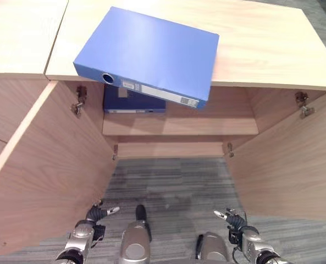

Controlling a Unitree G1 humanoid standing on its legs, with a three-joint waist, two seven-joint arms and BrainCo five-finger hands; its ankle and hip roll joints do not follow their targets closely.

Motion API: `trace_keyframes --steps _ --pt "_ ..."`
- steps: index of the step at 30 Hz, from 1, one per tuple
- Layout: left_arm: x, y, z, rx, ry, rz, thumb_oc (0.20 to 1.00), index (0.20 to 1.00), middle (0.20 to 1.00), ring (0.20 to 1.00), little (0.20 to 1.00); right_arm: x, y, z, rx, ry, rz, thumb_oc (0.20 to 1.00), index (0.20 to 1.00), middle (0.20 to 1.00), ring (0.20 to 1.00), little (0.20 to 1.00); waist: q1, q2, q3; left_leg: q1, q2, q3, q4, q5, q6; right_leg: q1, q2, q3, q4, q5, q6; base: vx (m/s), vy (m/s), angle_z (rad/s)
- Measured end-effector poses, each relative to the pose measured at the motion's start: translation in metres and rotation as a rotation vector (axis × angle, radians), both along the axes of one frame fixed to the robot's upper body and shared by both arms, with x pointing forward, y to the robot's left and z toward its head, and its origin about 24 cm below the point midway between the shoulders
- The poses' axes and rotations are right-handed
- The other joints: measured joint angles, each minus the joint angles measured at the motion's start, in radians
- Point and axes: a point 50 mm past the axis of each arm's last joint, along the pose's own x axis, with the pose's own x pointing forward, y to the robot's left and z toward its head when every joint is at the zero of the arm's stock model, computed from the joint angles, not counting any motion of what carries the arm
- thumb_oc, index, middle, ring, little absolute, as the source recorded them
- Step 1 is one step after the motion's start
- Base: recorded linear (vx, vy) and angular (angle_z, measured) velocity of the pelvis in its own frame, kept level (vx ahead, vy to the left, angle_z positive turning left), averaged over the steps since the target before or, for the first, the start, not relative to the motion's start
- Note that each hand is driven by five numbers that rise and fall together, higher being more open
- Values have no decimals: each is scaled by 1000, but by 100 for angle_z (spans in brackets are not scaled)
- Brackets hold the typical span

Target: Put the empty folder in the office cabinet

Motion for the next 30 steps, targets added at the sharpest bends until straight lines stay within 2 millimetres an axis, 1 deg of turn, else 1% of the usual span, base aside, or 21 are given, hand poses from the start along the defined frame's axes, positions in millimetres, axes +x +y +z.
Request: trace_keyframes --steps 1,2,3,4,5,6,8,9,10,11,12,14,16,17,19,20,23,25,26,27,30 --pt "2 2 2 7 -14 -1 1000 1000 1000 1000 1000 -1 0 0 0 2 0 1000 1000 1000 1000 1000 0 1 0 16 -13 8 -17 5 -8 1 -16 -32 -70 -21 -7 234 -198 -9" --pt "3 0 3 1 -25 3 1000 1000 1000 1000 1000 -4 -1 -2 -2 11 -3 1000 1000 1000 1000 1000 1 -4 -6 29 -39 21 -35 3 -7 40 -48 -124 -282 -30 -20 178 -175 3" --pt "2 4 3 14 -18 14 1000 1000 1000 1000 1000 -6 -1 -3 -1 19 -5 1000 1000 1000 1000 1000 -8 -1 -5 32 -60 6 -42 1 -7 54 -69 -143 -454 -15 -20 165 -167 23" --pt "4 2 3 7 -25 9 1000 1000 1000 1000 1000 -7 -2 -3 -2 24 -8 1000 1000 1000 1000 1000 -24 -4 -7 35 -73 -3 -46 4 -5 86 -67 -129 -547 3 -13 39 -18 62" --pt "4 2 3 12 -19 5 1000 1000 1000 1000 1000 -11 -3 -5 -3 35 -11 1000 1000 1000 1000 1000 -35 -5 -7 36 -82 -21 -46 8 1 95 -76 -98 -570 15 -19 41 -10 64" --pt "3 -1 2 8 -16 -7 1000 1000 1000 1000 1000 -18 -2 -7 1 45 -12 1000 1000 1000 1000 1000 -29 -12 -10 47 -87 -28 -54 12 -4 98 -67 -86 -534 25 -28 52 -30 57" --pt "-4 0 0 8 -9 -9 1000 1000 1000 1000 1000 -25 -1 -10 6 63 -17 1000 1000 1000 1000 1000 -23 -49 -33 51 -103 -42 -56 13 -14 117 -63 -87 -523 58 -41 34 -67 29" --pt "-12 3 -2 12 8 -8 1000 1000 1000 1000 1000 -29 -1 -11 5 71 -20 1000 1000 1000 1000 1000 -21 -91 -56 49 -123 -49 -55 13 -37 151 -47 -96 -555 102 -78 38 -94 6" --pt "-16 2 -4 8 17 -6 1000 1000 1000 1000 1000 -27 -3 -10 -1 66 -21 1000 1000 1000 1000 1000 -12 -98 -61 48 -120 -44 -50 10 -49 158 -43 -101 -577 85 -97 37 -94 -9" --pt "-18 0 -6 1 23 -4 1000 1000 1000 1000 1000 -24 -6 -8 -10 58 -20 1000 1000 1000 1000 1000 -12 -93 -60 45 -109 -39 -47 10 -58 163 -31 -100 -593 81 -102 53 -117 -27" --pt "-23 -10 -12 -30 36 -6 1000 1000 1000 1000 1000 -20 -15 -4 -36 48 -18 1000 1000 1000 1000 1000 -33 -63 -66 40 -54 -50 -39 17 -95 178 25 -109 -618 73 -122 53 -125 -15" --pt "-17 -14 -9 -36 10 -22 1000 1000 1000 1000 1000 -26 -19 -6 -43 66 -22 1000 1000 1000 1000 1000 -31 -54 -65 57 -23 -55 -52 26 -115 204 58 -117 -643 67 -133 54 -123 -4" --pt "-11 -18 -4 -42 -29 -42 1000 1000 1000 1000 1000 -31 -20 -7 -45 76 -25 1000 1000 1000 1000 1000 -31 -50 -65 73 -5 -63 -71 37 -136 222 80 -124 -656 63 -137 37 -79 2" --pt "-6 -21 -1 -45 -50 -53 1000 1000 1000 1000 1000 -34 -22 -8 -50 83 -27 1000 1000 1000 1000 1000 -33 -41 -64 80 6 -69 -89 44 -149 228 93 -129 -660 58 -144 33 -65 6" --pt "-3 -24 2 -50 -70 -62 1000 1000 1000 1000 1000 -38 -24 -8 -54 94 -29 1000 1000 1000 1000 1000 -34 -29 -69 81 14 -76 -102 53 -157 228 101 -136 -663 58 -145 57 -111 8" --pt "0 -26 4 -54 -87 -68 1000 1000 1000 1000 1000 -42 -26 -9 -59 103 -32 1000 1000 1000 1000 1000 -34 -16 -72 83 18 -80 -115 63 -158 228 106 -141 -664 58 -145 59 -127 8" --pt "2 -31 14 -55 -150 -105 1000 1000 1000 1000 1000 -49 -28 -11 -61 121 -37 1000 1000 1000 1000 1000 -28 2 -79 104 19 -84 -138 83 -160 241 112 -147 -672 66 -153 31 -82 8" --pt "6 -34 22 -45 -197 -136 1000 1000 1000 1000 1000 -51 -29 -11 -59 127 -37 1000 1000 1000 1000 1000 -28 10 -83 117 18 -92 -152 89 -161 254 114 -157 -674 63 -157 28 -84 12" --pt "11 -35 26 -40 -219 -144 1000 1000 1000 1000 1000 -48 -29 -10 -59 121 -34 1000 1000 1000 1000 1000 -23 14 -85 119 20 -96 -156 89 -160 258 115 -161 -675 62 -158 31 -103 15" --pt "14 -37 34 -22 -251 -167 1000 1000 1000 1000 1000 -49 -28 -11 -56 121 -33 1000 1000 1000 1000 1000 -25 16 -86 119 21 -102 -160 89 -161 262 117 -166 -675 61 -159 22 -78 11" --pt "23 -38 57 22 -371 -191 1000 1000 1000 1000 1000 -48 -29 -10 -55 112 -33 1000 1000 1000 1000 1000 -5 18 -90 128 30 -106 -164 98 -168 268 127 -169 -675 59 -163 38 -130 4"
